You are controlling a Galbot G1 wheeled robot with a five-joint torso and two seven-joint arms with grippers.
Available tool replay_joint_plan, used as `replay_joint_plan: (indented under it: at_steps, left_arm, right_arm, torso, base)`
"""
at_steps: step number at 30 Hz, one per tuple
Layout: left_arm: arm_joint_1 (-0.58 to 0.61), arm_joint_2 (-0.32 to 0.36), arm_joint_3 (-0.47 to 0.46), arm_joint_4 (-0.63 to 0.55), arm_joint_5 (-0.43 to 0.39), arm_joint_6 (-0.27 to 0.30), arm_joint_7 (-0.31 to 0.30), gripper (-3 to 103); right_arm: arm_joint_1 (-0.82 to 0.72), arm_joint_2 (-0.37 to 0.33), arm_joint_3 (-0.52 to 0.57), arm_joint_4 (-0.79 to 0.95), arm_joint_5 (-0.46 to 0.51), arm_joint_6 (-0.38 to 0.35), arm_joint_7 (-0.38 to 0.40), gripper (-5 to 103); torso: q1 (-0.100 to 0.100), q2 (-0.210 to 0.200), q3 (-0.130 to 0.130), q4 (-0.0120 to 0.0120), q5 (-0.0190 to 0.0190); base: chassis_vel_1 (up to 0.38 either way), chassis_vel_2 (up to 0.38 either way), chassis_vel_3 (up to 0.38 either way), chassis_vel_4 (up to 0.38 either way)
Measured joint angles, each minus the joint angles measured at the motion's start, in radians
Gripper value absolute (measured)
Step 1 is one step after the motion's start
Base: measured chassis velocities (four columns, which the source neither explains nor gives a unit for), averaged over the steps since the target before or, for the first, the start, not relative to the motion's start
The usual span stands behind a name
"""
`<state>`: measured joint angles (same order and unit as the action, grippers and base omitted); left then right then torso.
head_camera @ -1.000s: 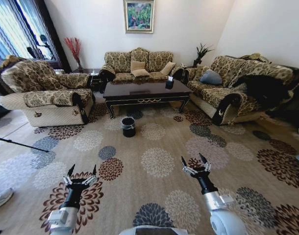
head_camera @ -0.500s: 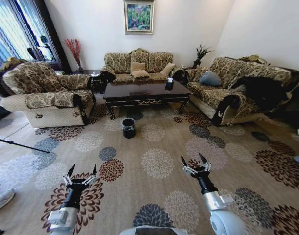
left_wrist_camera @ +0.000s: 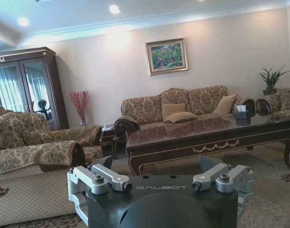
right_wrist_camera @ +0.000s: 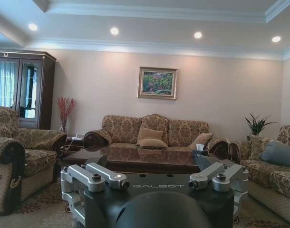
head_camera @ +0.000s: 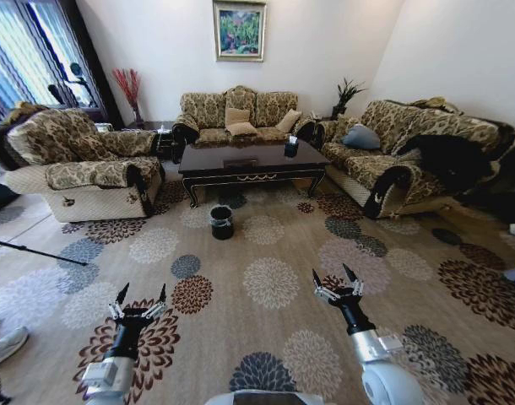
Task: Move to the front of the table and pick up the trash from the floor, then place it into the trash bin.
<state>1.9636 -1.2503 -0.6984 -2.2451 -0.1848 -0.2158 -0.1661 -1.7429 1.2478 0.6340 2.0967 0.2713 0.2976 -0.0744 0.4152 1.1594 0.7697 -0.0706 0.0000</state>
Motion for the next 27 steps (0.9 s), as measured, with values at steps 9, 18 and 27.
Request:
replay_joint_plan:
  at_steps: [9, 18, 27]
  left_arm:
    - [0.0, 0.0, 0.0, 0.0, 0.0, 0.0, 0.0, 100]
    - [0.0, 0.0, 0.0, 0.0, 0.0, 0.0, 0.0, 100]
    - [0.0, 0.0, 0.0, 0.0, 0.0, 0.0, 0.0, 100]
  right_arm:
    - [0.0, 0.0, 0.0, 0.0, 0.0, 0.0, 0.0, 100]
    - [0.0, 0.0, 0.0, 0.0, 0.0, 0.0, 0.0, 100]
    - [0.0, 0.0, 0.0, 0.0, 0.0, 0.0, 0.0, 100]
  torso:
    - [0.009, 0.022, 0.012, 0.0001, 0.0]
    - [0.009, 0.02, 0.012, 0.0001, 0.0]
    - [0.007, 0.016, 0.009, 0.0001, 0.0]
  base:
    - [0.0, 0.0, 0.0, 0.0]
    - [0.0, 0.0, 0.0, 0.0]
    - [0.0, 0.0, 0.0, 0.0]
